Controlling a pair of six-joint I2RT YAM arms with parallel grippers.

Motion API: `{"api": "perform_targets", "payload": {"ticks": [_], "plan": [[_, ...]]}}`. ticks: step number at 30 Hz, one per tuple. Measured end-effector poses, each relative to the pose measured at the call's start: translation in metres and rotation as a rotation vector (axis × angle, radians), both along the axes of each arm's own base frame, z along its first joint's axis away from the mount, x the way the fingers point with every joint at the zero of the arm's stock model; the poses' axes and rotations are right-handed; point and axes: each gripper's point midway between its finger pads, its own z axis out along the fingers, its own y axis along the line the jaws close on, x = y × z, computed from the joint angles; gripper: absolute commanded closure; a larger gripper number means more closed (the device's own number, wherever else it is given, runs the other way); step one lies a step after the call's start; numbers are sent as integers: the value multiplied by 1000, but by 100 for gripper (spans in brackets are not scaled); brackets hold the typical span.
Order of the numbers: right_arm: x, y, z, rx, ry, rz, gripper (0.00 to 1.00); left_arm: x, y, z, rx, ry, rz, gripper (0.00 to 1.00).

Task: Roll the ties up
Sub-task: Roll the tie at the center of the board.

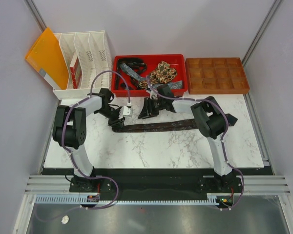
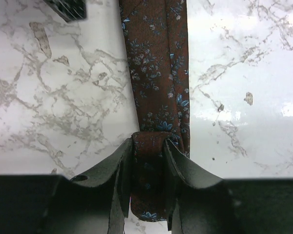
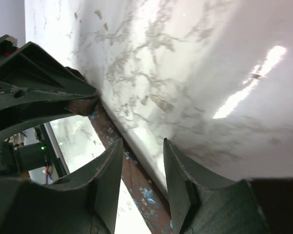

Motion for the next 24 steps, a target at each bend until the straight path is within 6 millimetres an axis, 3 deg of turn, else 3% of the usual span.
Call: {"api": "perform_targets", "payload": {"ticks": [6, 14, 17, 18, 23, 24], "plan": [[21, -49, 2, -60, -48, -30, 52, -2, -24, 2, 28, -3, -26, 64], [41, -162, 15, -306, -216, 35, 43, 3, -65, 0, 46, 22, -17, 64], [47, -203, 21, -399, -237, 44, 32, 7, -76, 0, 40, 26, 0, 64], [50, -213, 24, -410, -227, 25, 23, 8, -78, 0, 39, 26, 3, 64], [74, -233, 49, -290, -171, -266, 2, 11, -83, 0, 33, 28, 24, 64], [82, -236, 57, -249, -171, -351, 2, 11, -84, 0, 32, 27, 27, 64]]}}
